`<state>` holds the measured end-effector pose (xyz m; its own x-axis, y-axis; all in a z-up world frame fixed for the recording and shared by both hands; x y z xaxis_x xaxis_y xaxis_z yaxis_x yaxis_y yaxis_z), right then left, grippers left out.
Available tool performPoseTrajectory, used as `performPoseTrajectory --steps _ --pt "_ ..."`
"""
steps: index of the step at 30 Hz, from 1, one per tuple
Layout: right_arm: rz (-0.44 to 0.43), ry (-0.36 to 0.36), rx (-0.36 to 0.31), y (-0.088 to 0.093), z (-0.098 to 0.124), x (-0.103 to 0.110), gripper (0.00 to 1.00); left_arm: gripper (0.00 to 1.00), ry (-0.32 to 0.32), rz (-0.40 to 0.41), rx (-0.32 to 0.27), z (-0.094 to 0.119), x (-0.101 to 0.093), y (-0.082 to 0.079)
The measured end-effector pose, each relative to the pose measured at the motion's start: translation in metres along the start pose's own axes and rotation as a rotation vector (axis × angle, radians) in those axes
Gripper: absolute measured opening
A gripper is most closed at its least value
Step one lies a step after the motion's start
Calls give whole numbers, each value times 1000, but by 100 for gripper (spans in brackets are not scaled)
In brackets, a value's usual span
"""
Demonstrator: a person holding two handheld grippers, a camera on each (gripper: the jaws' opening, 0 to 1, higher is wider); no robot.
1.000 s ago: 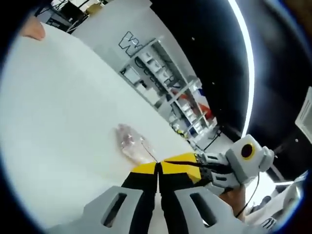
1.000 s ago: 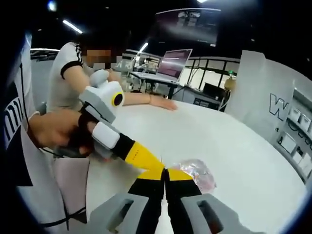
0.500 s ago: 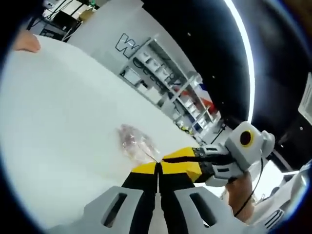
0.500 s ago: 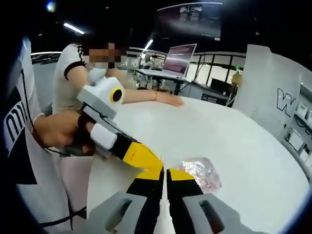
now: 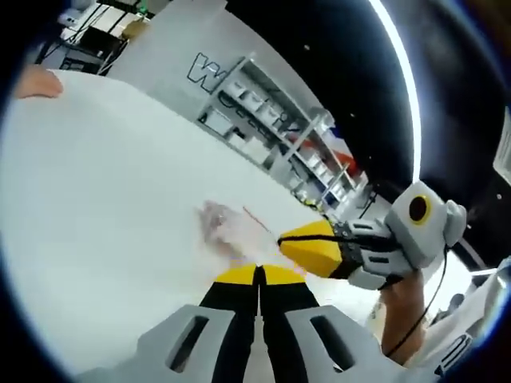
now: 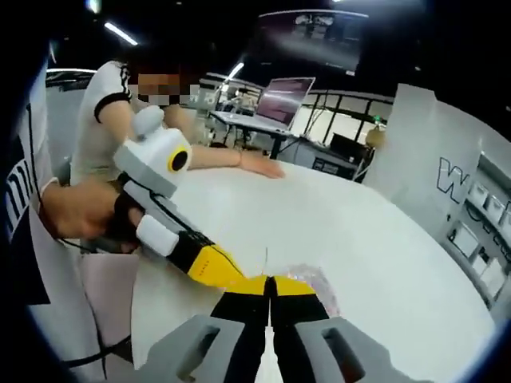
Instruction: Open the resealable bag by pulling the two sides of the seal apart until the entire bag opening is separated and visibly accessible.
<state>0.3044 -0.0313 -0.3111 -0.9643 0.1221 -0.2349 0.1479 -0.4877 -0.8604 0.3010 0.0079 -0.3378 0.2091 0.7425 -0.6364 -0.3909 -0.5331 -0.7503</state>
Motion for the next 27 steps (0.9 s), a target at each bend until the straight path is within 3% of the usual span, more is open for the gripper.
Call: performPoseTrajectory --steps 1,7,27 --pt "-1 -1 1 1 -1 0 0 1 -9 30 -33 1 2 -5" --pt "12 1 4 2 -1 1 0 6 56 170 -30 3 -4 -9" --pt "16 -16 12 8 -5 4 0 5 57 201 19 -5 -8 1"
Point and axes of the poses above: the point that each gripper's makers call its tool centre point, and the gripper's own axes: z roughly backward along the fingers, x roughly to its left, y roughly out of its underside, the point moved 2 cm from there along z, roughly backward along the fingers, and after that the axes turned 7 degrees about -y, right-handed, at the moved point
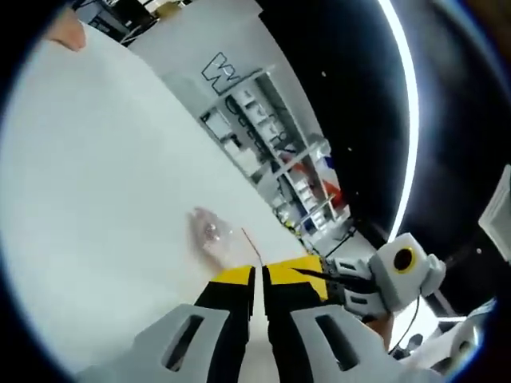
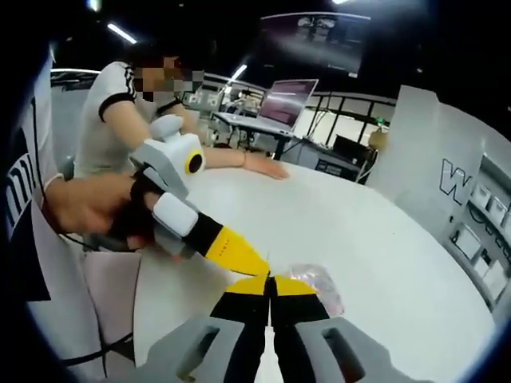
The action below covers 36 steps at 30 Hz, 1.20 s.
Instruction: Open the resealable bag by pulling the two sides of the seal apart until the entire bag opening is separated and visibly accessible.
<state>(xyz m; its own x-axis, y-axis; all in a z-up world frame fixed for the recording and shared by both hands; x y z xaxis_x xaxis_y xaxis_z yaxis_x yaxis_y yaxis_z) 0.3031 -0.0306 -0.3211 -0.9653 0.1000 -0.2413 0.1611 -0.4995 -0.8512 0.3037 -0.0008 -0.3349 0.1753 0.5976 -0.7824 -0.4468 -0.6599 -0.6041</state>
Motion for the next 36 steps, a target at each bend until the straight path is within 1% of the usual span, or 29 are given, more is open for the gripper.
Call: performPoseTrajectory --steps 1,3,5,9,10,11,12,14,15,16,17,21,25,27,34,35,36 --pt "-1 -2 2 1 0 0 0 4 -2 -5 6 0 0 2" --pt "-19 -22 -4 1 0 1 0 1 -21 -56 40 0 1 8" --pt "-33 -27 -13 0 0 0 0 1 -32 -92 36 1 0 9" --pt "-41 -26 -16 -1 1 -1 0 1 -30 -91 16 3 -1 8" --pt "-40 -27 -16 -1 1 -1 0 1 -18 -84 31 3 -2 9" --pt "-42 -27 -14 -1 2 -1 0 1 8 -75 51 2 -5 13" --pt "-42 -25 -14 -1 2 -2 0 1 6 -64 28 3 -5 11" --pt "-45 -20 -14 0 4 -3 0 2 2 -78 1 5 -5 8" --pt "-44 -17 -15 0 4 -3 0 8 0 -66 -14 6 -5 6" --pt "-45 -16 -17 1 5 -3 0 13 9 -21 -26 6 -6 4" --pt "-44 -14 -17 1 5 -3 0 14 16 -10 -24 7 -6 4" --pt "-36 -15 -16 2 6 -1 0 13 13 -5 -23 6 -7 4" --pt "-29 -14 -19 1 7 0 0 10 8 -2 -15 4 -9 7" --pt "-29 -10 -25 1 9 -1 0 7 1 -15 -12 4 -8 7" --pt "-31 -11 -26 2 10 1 0 7 0 -12 -8 2 -7 6" --pt "-34 -13 -25 2 10 1 0 6 -1 -11 -8 1 -6 6" --pt "-35 -14 -24 3 10 1 0 3 0 -12 -5 1 -7 7"
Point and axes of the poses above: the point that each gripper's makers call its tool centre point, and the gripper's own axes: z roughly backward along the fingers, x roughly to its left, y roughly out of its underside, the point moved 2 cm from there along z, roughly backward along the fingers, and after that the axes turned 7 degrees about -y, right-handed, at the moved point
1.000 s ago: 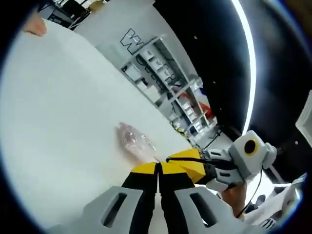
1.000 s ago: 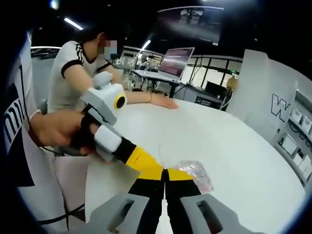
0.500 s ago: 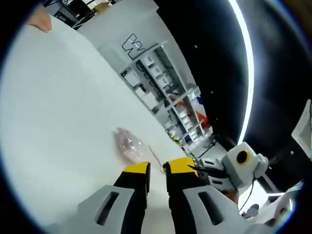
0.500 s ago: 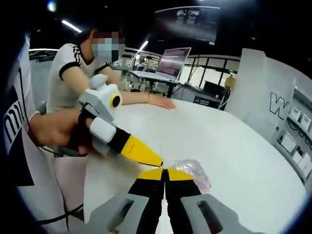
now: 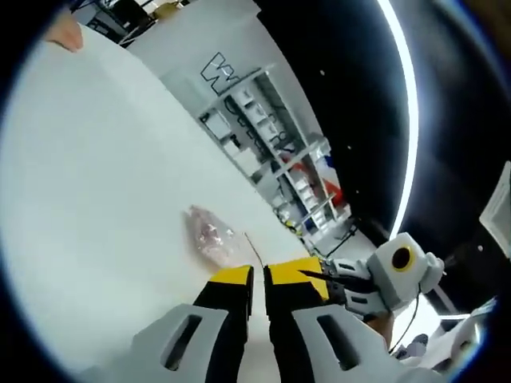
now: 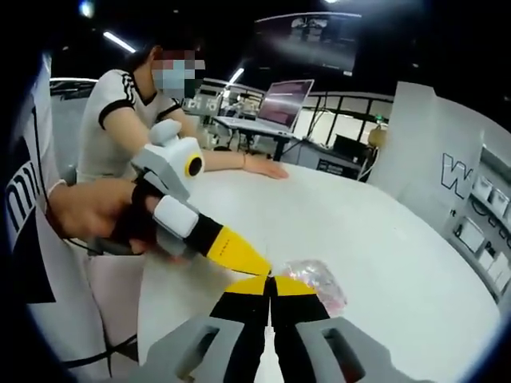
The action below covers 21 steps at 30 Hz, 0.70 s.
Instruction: Open the resealable bag by pulling the two sides of the seal apart until the entire bag opening is separated and visibly accessible.
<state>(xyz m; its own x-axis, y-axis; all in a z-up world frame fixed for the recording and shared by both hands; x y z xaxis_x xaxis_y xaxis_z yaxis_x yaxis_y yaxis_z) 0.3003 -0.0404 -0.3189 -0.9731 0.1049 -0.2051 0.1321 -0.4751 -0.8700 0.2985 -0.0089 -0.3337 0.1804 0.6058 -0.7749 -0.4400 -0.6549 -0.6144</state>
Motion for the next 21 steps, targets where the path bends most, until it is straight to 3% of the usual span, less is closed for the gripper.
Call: performPoseTrajectory --steps 7,12,21 --pt "-28 -29 -1 3 1 -1 0 1 -15 -70 13 0 -2 2" --pt "-6 -79 17 3 -1 0 0 0 -59 -159 23 0 4 4" --pt "-16 -174 66 6 -6 4 0 1 -74 -213 23 -1 10 0"
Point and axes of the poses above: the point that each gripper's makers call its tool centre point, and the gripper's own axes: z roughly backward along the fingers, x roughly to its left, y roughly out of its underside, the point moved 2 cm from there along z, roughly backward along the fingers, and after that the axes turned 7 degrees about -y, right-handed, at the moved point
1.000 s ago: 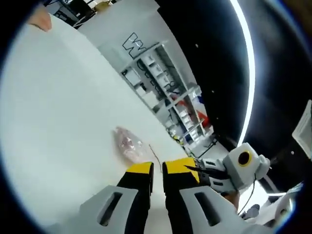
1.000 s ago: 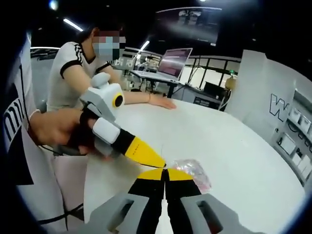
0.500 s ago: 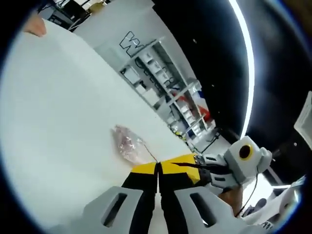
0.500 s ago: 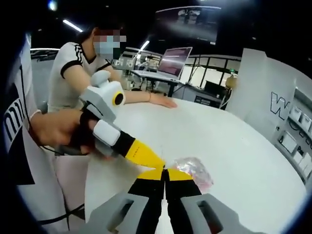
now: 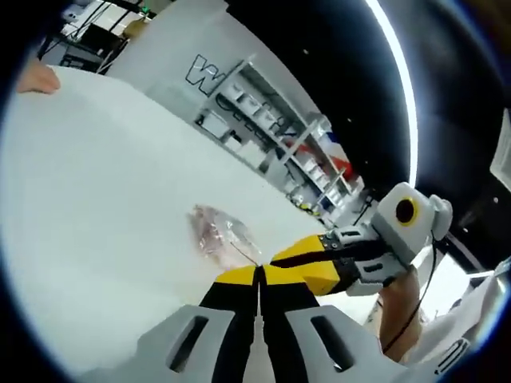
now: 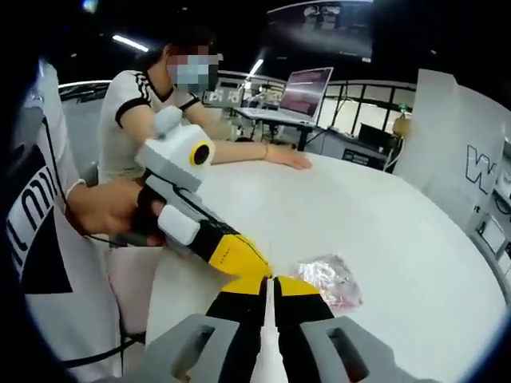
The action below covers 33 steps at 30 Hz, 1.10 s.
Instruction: Open the resealable bag by pulling the two sides of the seal apart until the entire bag opening is separated and visibly accessible.
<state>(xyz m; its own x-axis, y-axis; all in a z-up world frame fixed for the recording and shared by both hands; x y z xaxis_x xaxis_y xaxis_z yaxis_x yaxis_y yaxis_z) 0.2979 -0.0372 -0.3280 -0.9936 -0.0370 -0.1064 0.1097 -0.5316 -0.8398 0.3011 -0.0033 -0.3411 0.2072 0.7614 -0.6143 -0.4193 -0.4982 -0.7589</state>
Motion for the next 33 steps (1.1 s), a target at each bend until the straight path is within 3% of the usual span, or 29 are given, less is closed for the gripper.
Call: performPoseTrajectory --steps 12,17,26,29,33 --pt "-39 -10 21 5 -3 -1 0 0 -14 -69 13 0 2 2" --pt "30 73 37 2 -4 1 0 0 -44 -122 18 -1 1 1" --pt "113 155 44 -4 -3 0 0 0 -53 -105 20 1 0 -1" --pt "176 217 53 -9 1 -4 0 0 -60 -101 30 2 1 1" --pt "189 222 50 -14 1 -5 0 0 -54 -87 26 3 1 3"
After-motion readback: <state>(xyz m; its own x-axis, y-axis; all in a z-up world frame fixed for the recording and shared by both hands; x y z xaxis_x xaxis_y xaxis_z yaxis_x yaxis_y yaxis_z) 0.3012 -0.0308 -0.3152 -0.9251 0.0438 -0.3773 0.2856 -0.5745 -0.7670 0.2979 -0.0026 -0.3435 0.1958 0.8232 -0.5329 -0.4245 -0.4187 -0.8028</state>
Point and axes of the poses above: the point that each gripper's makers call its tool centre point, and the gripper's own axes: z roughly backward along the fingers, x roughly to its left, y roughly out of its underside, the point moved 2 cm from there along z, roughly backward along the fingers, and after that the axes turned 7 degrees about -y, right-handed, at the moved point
